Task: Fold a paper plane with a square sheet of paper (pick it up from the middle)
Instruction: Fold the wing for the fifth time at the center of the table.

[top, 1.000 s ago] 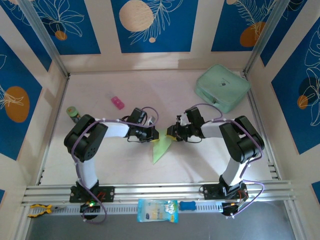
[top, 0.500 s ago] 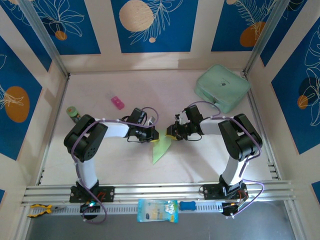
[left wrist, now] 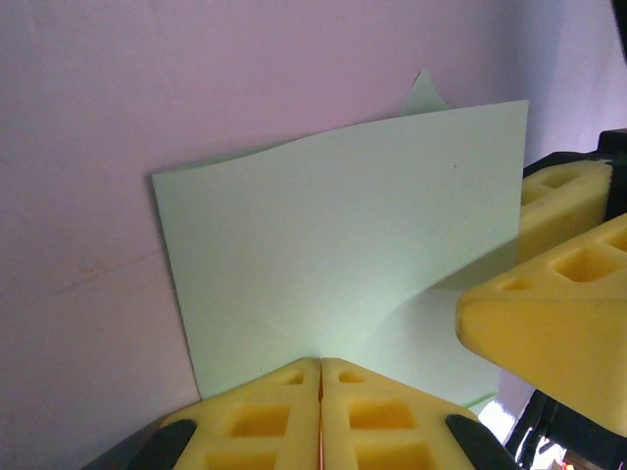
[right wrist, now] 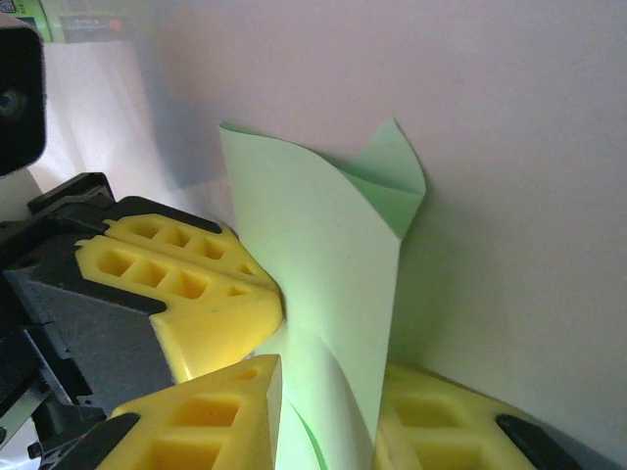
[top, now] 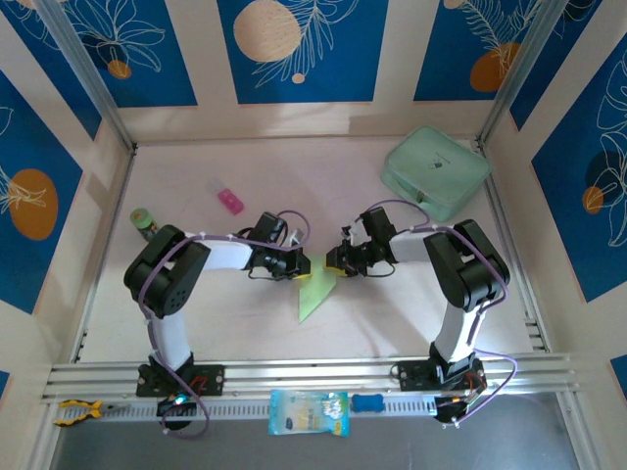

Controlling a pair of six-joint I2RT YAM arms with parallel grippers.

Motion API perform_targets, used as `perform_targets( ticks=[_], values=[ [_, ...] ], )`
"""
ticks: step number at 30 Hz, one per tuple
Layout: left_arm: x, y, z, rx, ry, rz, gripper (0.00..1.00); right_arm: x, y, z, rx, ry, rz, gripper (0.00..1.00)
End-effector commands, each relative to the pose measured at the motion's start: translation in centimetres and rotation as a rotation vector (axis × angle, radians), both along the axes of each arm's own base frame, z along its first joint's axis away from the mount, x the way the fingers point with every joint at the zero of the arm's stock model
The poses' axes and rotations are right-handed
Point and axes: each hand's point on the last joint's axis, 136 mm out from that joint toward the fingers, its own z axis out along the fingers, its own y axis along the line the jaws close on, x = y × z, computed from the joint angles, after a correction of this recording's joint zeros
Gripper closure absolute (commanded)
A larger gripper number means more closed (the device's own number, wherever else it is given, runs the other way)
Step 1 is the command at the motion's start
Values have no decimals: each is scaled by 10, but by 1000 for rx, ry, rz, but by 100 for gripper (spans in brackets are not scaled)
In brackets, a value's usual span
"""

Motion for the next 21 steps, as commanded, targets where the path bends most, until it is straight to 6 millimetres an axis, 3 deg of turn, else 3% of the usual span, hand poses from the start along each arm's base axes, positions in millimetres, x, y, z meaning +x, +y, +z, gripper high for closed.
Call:
perform_targets(
  ticks=[1, 13, 21],
  values=[
    [-9, 9, -4, 26, 46, 8, 92, -4, 4, 0, 20, 16, 33, 74],
    [-7, 7, 3, 8, 30, 15, 90, -3, 3, 2, 24, 10, 20, 88],
    [1, 5, 35, -31, -53, 24, 73, 0, 0, 13, 33, -10, -53, 96]
  ],
)
